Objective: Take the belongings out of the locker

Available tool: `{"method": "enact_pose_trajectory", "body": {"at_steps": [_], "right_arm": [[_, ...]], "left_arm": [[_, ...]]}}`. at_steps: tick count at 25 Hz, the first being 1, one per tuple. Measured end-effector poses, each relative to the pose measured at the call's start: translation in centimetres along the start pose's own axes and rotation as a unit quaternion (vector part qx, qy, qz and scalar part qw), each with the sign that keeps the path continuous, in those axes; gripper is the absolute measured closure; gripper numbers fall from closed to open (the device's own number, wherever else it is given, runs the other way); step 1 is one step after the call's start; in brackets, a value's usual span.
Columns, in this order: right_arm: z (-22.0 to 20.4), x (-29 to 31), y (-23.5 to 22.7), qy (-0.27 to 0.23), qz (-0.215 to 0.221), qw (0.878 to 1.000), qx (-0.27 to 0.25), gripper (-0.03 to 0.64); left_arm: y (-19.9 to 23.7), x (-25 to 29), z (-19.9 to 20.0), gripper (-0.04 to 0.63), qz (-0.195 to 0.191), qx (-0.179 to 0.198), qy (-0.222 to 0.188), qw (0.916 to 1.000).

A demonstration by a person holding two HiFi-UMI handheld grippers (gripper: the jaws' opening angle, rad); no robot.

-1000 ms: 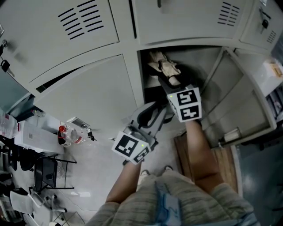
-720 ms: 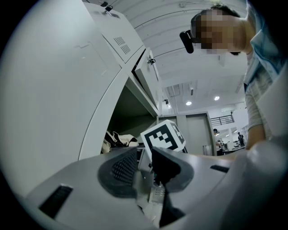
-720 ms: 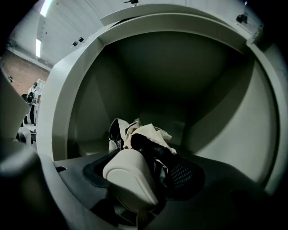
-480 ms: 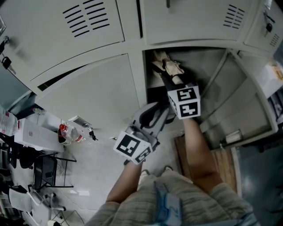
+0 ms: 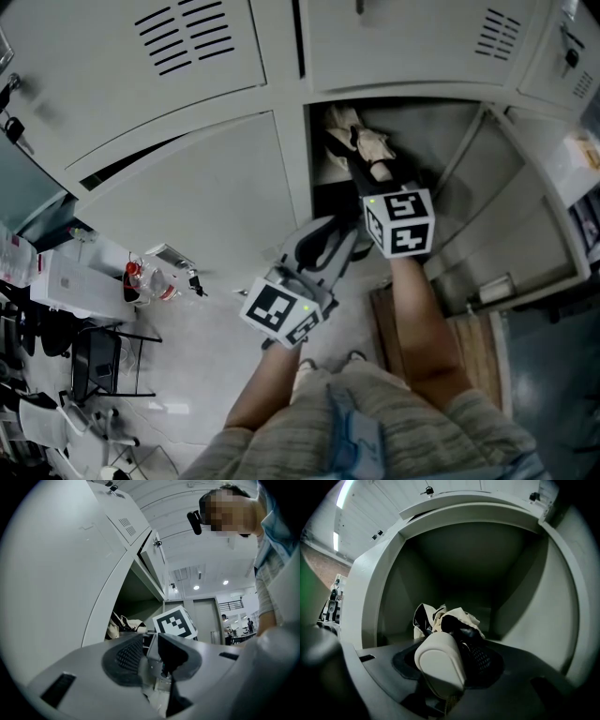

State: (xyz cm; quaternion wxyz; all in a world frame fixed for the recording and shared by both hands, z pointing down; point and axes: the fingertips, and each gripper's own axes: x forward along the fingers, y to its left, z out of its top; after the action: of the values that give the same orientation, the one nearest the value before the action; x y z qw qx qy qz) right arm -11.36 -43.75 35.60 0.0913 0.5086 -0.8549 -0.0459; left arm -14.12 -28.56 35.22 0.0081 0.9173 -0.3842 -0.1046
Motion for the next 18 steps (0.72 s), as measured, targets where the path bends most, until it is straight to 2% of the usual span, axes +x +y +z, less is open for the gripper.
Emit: {"method": "enact_pose_trajectory", "body": {"at_steps": [10, 18], "right_arm": [[0.1, -3.6, 0.8, -0.049, 0.018, 0.998, 0.046, 0.417], [0.4, -6.8, 1.3, -0.080, 0.029, 0.995, 0.058, 0.419]], "left_arm": [[0.0, -0.2, 0.0, 0.512, 0.002, 0.001, 0.002, 1.0000], [-0.3, -0.6, -0.1, 0.512, 0.002, -0.001, 0.002, 1.0000]]}}
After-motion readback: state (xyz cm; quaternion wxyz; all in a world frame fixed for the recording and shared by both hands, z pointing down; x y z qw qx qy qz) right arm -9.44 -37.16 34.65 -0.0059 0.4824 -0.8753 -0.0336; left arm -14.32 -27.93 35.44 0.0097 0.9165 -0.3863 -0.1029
